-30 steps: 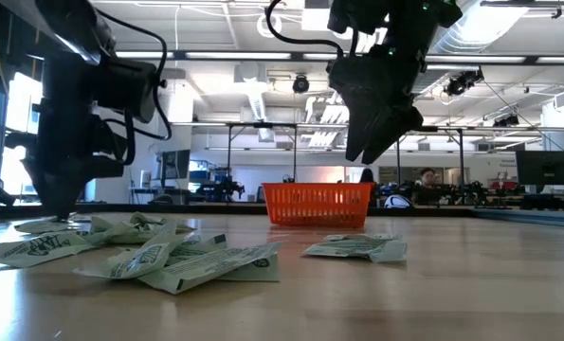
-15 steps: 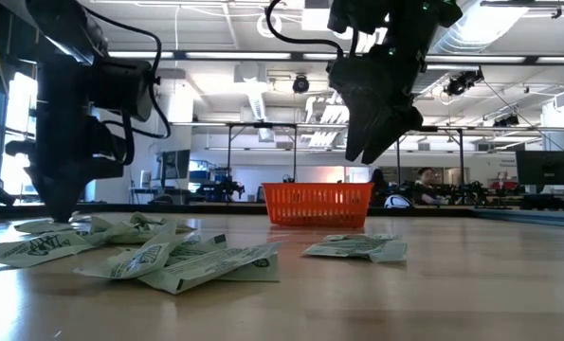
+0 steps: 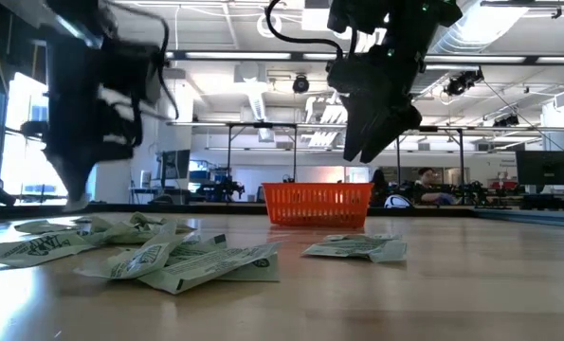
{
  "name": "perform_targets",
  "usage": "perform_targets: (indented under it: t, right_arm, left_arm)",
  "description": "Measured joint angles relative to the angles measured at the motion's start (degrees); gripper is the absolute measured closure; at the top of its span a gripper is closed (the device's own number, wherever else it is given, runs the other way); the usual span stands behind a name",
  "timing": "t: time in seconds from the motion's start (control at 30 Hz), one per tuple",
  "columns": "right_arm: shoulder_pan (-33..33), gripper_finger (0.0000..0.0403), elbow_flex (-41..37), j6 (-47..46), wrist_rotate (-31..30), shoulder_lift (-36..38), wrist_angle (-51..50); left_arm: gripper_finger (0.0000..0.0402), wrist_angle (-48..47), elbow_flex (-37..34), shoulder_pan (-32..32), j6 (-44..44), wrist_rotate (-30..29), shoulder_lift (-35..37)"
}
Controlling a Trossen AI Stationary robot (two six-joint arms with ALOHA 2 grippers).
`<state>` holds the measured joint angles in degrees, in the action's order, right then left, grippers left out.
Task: Pick and place Stevia / Truvia into bins
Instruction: Put the green stevia packet into the orange basket
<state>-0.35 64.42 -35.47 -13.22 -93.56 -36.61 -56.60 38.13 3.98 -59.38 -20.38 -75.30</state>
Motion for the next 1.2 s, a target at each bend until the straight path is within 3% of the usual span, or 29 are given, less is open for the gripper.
perform_targets:
  t: [0.1, 0.2, 0.37, 0.53, 0.73, 0.83, 0.97, 1.1, 1.2]
  right_arm:
    - [0.4, 0.0187, 0.0, 0.4, -1.6, 0.0, 0.1]
    - [1.8, 0.019, 0.0, 0.4, -3.5, 0.2, -1.1]
    - [5.7, 0.0198, 0.0, -5.5, -7.4, 1.2, -7.1]
    - [11.8, 0.0203, 0.0, -17.8, -10.3, 3.3, -17.1]
    - [19.9, 0.0203, 0.0, -30.0, -7.9, 4.1, -23.5]
    - [22.7, 0.0203, 0.0, -33.9, -6.8, 4.1, -23.3]
    - [24.9, 0.0203, 0.0, -34.8, -6.6, 4.0, -22.2]
    - [25.3, 0.0203, -1.2, -26.2, -5.8, 4.0, -13.9]
    - [25.0, 0.0203, -4.2, -15.5, -4.4, 4.0, -1.5]
  left_arm:
    - [0.0372, -4.9, 4.9, -0.9, -0.5, -1.5, 1.7]
    - [0.0379, -1.8, 9.5, -1.5, 2.5, -3.0, 3.2]
    - [0.0379, 20.0, 11.9, -1.3, 20.1, -1.7, 2.6]
    - [0.0376, 43.3, 12.3, 0.6, 30.7, 8.8, -2.8]
    - [0.0377, 56.0, 16.7, 4.9, 37.1, 22.1, -15.7]
    - [0.0373, 55.7, 21.7, 6.4, 39.7, 27.8, -22.5]
    - [0.036, 50.3, 28.1, 6.9, 41.2, 26.2, -28.4]
    - [0.032, 42.8, 31.2, 6.8, 42.4, 25.7, -29.3]
    - [0.0273, 37.3, 31.7, 5.7, 42.4, 24.5, -27.7]
